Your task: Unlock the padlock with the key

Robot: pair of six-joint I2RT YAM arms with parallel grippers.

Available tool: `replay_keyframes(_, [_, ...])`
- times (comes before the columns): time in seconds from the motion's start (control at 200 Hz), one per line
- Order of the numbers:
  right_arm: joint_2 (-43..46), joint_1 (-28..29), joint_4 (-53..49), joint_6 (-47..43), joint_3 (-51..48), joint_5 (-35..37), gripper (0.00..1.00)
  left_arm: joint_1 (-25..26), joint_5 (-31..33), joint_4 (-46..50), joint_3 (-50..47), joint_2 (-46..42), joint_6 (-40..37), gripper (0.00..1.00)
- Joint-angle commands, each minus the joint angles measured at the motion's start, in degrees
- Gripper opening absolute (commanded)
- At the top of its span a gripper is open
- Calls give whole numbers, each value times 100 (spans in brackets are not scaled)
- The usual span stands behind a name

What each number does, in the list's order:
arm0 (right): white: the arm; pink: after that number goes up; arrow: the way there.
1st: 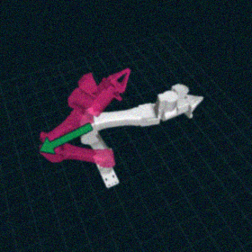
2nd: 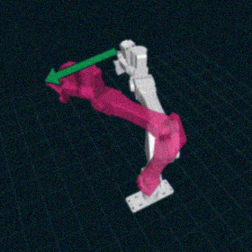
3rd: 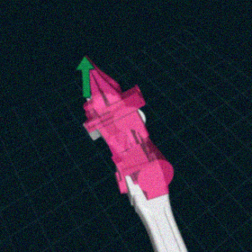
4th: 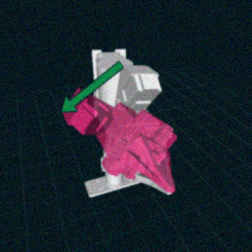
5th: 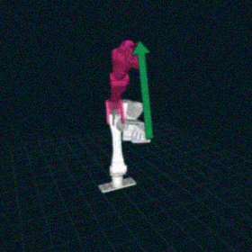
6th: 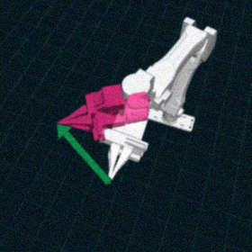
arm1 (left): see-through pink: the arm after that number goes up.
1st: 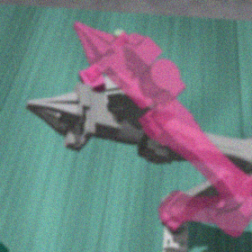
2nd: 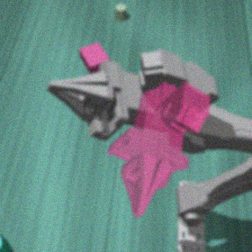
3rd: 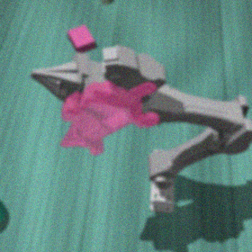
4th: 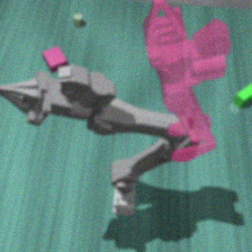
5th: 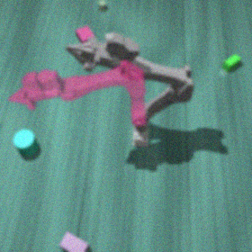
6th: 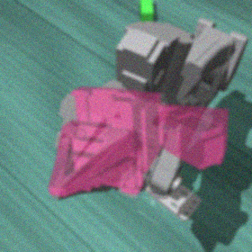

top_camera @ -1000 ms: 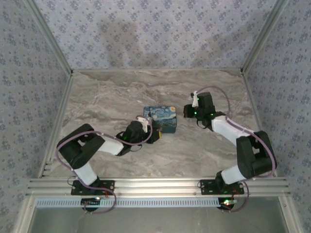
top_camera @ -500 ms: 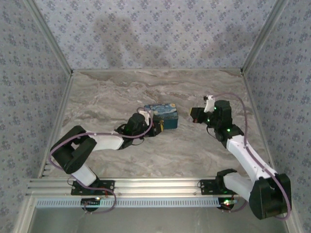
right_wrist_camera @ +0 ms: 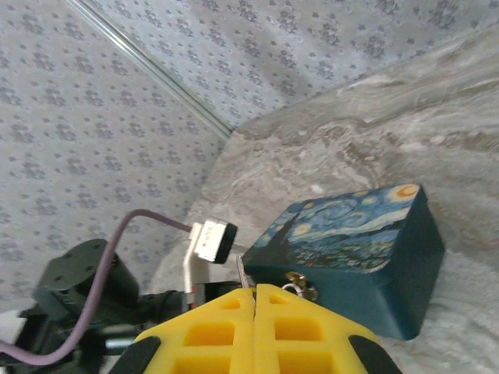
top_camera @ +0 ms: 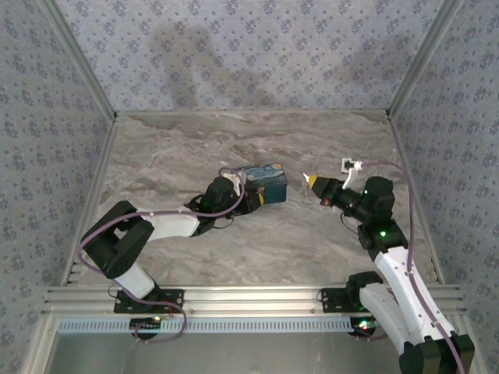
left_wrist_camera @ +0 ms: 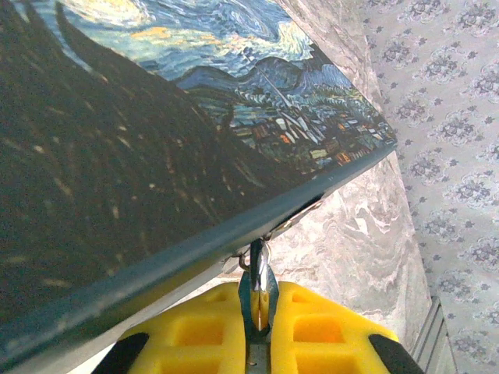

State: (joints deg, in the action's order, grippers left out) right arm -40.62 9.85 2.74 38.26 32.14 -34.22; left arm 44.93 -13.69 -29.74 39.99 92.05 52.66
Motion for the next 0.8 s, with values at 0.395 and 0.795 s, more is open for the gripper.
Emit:
replay_keyframes(0.395, [451, 285, 1583, 2549, -1359, 227, 0, -81, -150, -191, 352, 59, 244, 0])
replay_keyframes(0.795, [-298, 840, 2391, 2706, -2054, 843, 0, -138, -250, -269, 412, 50, 408, 0])
